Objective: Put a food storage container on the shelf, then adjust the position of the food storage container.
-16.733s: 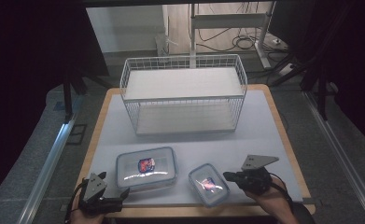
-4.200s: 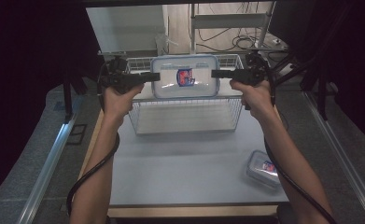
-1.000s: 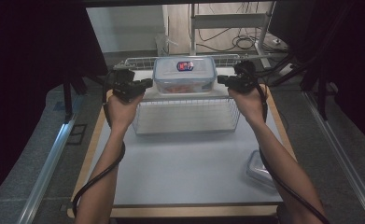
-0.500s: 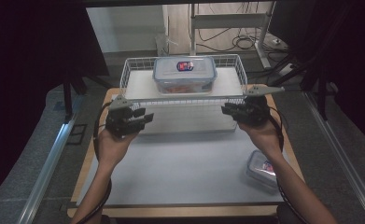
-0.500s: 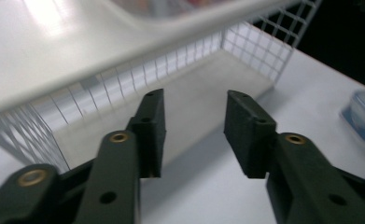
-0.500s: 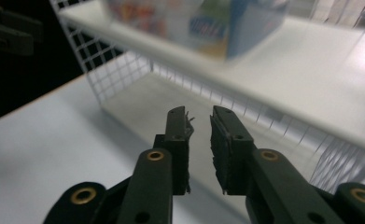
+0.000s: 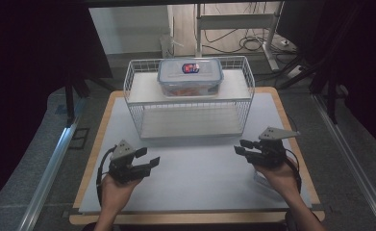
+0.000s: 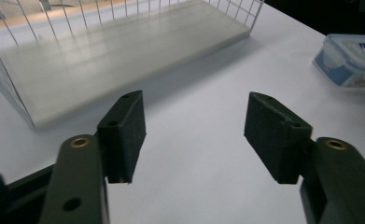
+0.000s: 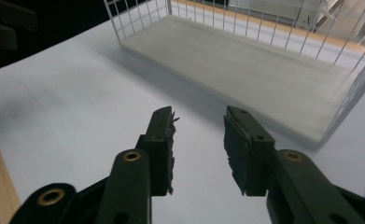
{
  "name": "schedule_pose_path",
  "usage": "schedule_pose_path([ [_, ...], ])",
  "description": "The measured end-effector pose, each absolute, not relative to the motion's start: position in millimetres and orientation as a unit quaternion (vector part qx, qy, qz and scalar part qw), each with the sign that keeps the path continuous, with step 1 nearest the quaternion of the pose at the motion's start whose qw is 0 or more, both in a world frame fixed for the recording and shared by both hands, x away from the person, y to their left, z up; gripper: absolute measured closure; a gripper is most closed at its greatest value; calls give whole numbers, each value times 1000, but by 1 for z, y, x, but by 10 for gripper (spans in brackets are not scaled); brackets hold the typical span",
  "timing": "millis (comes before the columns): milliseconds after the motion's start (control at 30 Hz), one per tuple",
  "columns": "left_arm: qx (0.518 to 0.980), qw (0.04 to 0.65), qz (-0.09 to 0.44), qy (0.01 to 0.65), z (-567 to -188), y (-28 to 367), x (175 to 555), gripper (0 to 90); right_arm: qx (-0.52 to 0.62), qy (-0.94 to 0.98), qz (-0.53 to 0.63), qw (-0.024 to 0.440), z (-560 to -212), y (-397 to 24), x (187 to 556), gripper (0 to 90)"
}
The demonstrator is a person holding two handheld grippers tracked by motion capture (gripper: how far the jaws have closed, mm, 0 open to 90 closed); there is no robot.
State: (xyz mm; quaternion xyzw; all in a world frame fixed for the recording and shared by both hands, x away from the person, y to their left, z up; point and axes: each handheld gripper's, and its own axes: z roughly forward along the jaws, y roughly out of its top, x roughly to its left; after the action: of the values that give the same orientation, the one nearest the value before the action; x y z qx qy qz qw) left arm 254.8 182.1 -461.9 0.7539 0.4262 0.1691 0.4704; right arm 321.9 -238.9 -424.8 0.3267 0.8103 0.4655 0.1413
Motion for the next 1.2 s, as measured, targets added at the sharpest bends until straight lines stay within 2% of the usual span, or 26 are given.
schedule_pose_path([
  [300,773,431,209,416,-487,177,225,206,326,826,437,145,-458,-245,304,469],
  [433,778,424,207,415,-496,175,226,117,333,830,425,142,-469,-247,300,387],
  [567,794,403,208,405,-505,169,228,36,325,842,401,157,-478,-243,301,321],
  [700,810,377,210,397,-510,163,229,9,323,853,377,160,-486,-240,303,266],
  [1200,804,387,218,394,-511,164,228,8,331,853,368,165,-488,-242,304,249],
])
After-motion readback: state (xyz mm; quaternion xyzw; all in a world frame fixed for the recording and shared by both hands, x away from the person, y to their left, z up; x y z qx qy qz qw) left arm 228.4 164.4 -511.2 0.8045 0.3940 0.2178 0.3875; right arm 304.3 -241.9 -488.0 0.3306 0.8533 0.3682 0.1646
